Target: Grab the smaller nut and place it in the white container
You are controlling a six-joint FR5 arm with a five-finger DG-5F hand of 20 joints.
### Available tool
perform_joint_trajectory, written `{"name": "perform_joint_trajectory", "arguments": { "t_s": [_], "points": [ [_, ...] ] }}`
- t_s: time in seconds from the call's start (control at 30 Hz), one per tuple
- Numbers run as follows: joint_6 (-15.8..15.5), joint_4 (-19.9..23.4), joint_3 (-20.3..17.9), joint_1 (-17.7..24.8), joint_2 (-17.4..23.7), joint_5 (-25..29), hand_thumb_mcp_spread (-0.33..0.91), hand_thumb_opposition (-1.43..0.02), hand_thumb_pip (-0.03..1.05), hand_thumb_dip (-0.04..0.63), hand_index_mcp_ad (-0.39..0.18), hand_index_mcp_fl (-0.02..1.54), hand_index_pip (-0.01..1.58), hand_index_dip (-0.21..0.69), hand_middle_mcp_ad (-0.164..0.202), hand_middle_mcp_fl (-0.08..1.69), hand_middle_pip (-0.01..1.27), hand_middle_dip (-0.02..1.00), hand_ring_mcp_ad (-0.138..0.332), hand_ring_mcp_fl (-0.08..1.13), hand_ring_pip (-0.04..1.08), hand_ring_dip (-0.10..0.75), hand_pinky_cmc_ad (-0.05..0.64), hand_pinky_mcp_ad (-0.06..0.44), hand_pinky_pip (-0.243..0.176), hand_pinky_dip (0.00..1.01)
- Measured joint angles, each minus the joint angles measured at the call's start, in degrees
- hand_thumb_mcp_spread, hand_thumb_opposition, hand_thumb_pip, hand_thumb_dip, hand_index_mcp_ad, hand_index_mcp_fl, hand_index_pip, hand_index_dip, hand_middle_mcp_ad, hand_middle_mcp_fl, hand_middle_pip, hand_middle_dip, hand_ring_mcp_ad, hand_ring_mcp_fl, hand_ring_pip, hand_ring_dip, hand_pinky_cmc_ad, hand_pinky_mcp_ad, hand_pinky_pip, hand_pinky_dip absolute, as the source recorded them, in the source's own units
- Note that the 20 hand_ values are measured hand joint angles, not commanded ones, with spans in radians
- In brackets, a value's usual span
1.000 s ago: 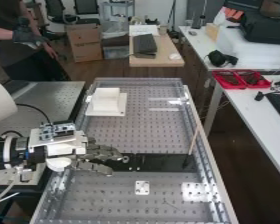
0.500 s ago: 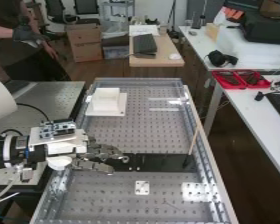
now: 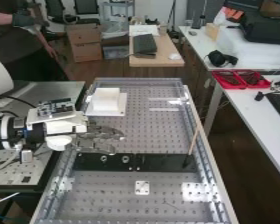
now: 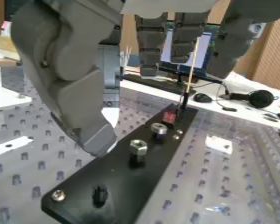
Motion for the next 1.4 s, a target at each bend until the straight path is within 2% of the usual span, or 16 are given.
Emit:
{"name": "perform_joint_trajectory", "arguments": {
  "t_s": [0.3,0.5,0.77,1.07,1.4],
  "points": [
    [0.4,-3.2,-1.7,4.1,5.8,2.0,0.48,-0.97,0.66,0.253,-0.199,0.29,1.52,0.138,0.056,0.13,0.13,0.24,0.106,0.00,0.10,0.087,0.365,0.279,-0.026,0.25],
    [2.0,-4.2,-3.4,8.6,9.3,5.3,0.48,-0.97,0.66,0.253,-0.199,0.29,1.52,0.138,0.056,0.13,0.13,0.24,0.106,0.00,0.10,0.087,0.365,0.279,-0.026,0.25],
    [7.1,-2.9,-6.1,16.6,13.6,12.8,0.48,-0.97,0.66,0.253,-0.199,0.29,1.52,0.138,0.054,0.14,0.13,0.24,0.106,0.00,0.10,0.087,0.365,0.269,-0.026,0.25],
    [12.8,0.3,-9.4,24.5,16.2,21.1,0.48,-0.97,0.66,0.253,-0.199,0.29,1.52,0.138,0.054,0.13,0.13,0.24,0.106,0.00,0.10,0.087,0.365,0.276,-0.026,0.25],
    [17.6,2.7,-13.5,30.9,18.6,27.7,0.48,-0.97,0.66,0.253,-0.199,0.29,1.52,0.138,0.056,0.13,0.13,0.24,0.106,0.00,0.11,0.087,0.365,0.281,-0.026,0.25]
  ]
}}
